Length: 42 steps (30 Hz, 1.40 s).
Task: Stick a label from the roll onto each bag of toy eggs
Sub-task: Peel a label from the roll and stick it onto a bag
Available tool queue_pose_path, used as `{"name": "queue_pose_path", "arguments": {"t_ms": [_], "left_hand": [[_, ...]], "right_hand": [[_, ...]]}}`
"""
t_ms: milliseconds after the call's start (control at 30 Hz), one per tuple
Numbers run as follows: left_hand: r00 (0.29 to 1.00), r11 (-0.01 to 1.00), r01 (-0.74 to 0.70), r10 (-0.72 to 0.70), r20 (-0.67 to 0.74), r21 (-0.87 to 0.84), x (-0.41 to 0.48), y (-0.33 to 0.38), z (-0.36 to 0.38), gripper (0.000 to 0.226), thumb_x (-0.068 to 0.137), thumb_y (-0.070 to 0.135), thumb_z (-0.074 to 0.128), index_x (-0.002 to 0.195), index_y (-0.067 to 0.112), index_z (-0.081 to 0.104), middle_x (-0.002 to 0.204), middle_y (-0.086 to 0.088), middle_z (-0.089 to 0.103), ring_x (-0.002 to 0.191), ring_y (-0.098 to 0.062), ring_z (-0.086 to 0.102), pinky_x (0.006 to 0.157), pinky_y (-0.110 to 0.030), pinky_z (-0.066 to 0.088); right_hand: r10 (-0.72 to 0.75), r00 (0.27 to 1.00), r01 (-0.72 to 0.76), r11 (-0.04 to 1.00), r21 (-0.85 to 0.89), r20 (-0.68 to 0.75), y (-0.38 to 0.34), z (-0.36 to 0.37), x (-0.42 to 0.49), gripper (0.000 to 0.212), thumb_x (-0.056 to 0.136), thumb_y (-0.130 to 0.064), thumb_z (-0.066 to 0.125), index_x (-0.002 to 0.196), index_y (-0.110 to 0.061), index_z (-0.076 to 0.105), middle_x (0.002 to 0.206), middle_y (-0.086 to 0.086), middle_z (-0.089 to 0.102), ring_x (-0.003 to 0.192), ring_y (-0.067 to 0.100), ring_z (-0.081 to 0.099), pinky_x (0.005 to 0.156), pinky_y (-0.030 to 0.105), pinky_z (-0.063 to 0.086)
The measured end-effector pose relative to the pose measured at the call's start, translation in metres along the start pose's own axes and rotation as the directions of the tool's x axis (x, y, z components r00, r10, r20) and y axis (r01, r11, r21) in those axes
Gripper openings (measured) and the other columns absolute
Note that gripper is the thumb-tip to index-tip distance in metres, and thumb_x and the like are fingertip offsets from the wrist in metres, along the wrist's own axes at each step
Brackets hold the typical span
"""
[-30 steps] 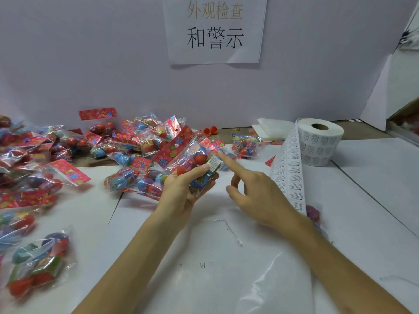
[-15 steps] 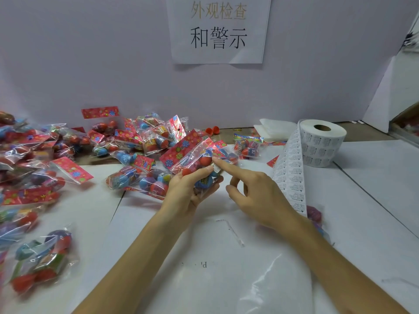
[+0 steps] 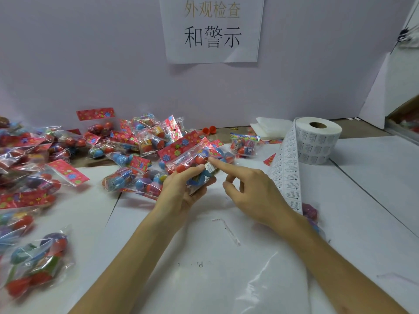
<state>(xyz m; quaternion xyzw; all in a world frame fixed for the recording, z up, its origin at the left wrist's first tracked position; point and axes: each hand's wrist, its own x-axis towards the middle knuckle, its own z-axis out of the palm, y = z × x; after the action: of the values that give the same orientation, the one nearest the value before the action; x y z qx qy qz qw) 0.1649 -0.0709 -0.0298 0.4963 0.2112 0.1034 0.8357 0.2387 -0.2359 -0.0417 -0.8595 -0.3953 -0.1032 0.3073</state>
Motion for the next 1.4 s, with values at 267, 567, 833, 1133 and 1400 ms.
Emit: {"name": "queue_pose_path", "arguments": {"t_ms": [267,567,833,1133,1400], "left_hand": [[0.993,0.993,-0.107,0.104,0.061,0.053,0.000,0.012,-0.002,0.031,0.092,0.023,0.069,0.122,0.017,0.063,0.094,0.002,0.080,0.084,-0.016,0.078,0.077,-0.031,0.047],[0.957,0.917,-0.259,0.202,0.208,0.304,-0.005,-0.001,0.006,0.042,0.087,0.015,0.076,0.127,0.013,0.062,0.113,-0.012,0.075,0.100,-0.028,0.075,0.072,-0.026,0.057],[0.948,0.882,-0.282,0.195,0.252,0.379,-0.007,0.001,0.008,0.059,0.075,0.024,0.084,0.128,0.017,0.059,0.112,-0.007,0.075,0.096,-0.023,0.076,0.073,-0.026,0.061],[0.954,0.935,-0.199,0.118,0.274,0.293,-0.006,0.005,0.005,0.065,0.071,0.018,0.082,0.131,0.011,0.058,0.110,-0.010,0.076,0.092,-0.027,0.077,0.073,-0.027,0.061],[0.954,0.961,-0.147,0.076,0.290,0.233,-0.006,0.008,0.003,0.076,0.067,0.018,0.084,0.136,0.008,0.055,0.120,-0.015,0.072,0.092,-0.024,0.077,0.076,-0.029,0.060]], "right_hand": [[0.094,0.993,-0.077,0.974,0.214,-0.069,0.008,-0.004,0.003,0.055,0.097,-0.030,0.060,0.147,-0.049,0.045,0.086,-0.016,0.063,0.054,0.009,0.053,0.061,0.018,0.044],[0.258,0.962,-0.246,0.675,0.696,0.090,-0.004,-0.007,0.006,0.018,0.090,-0.041,0.073,0.102,-0.028,0.068,0.079,-0.002,0.071,0.052,0.018,0.060,0.051,0.027,0.051],[0.261,0.964,-0.224,0.665,0.713,0.059,-0.003,-0.011,0.005,0.008,0.092,-0.025,0.074,0.096,-0.020,0.072,0.078,0.004,0.073,0.054,0.021,0.060,0.055,0.029,0.052],[0.253,0.954,-0.274,0.531,0.802,0.159,-0.005,-0.017,0.005,0.038,0.076,-0.038,0.077,0.100,-0.009,0.072,0.078,0.006,0.074,0.062,0.024,0.065,0.058,0.029,0.053],[0.205,0.953,-0.291,0.425,0.857,0.222,-0.004,-0.020,0.006,0.032,0.084,-0.032,0.069,0.103,-0.007,0.071,0.086,0.014,0.074,0.063,0.021,0.067,0.061,0.027,0.056]]}}
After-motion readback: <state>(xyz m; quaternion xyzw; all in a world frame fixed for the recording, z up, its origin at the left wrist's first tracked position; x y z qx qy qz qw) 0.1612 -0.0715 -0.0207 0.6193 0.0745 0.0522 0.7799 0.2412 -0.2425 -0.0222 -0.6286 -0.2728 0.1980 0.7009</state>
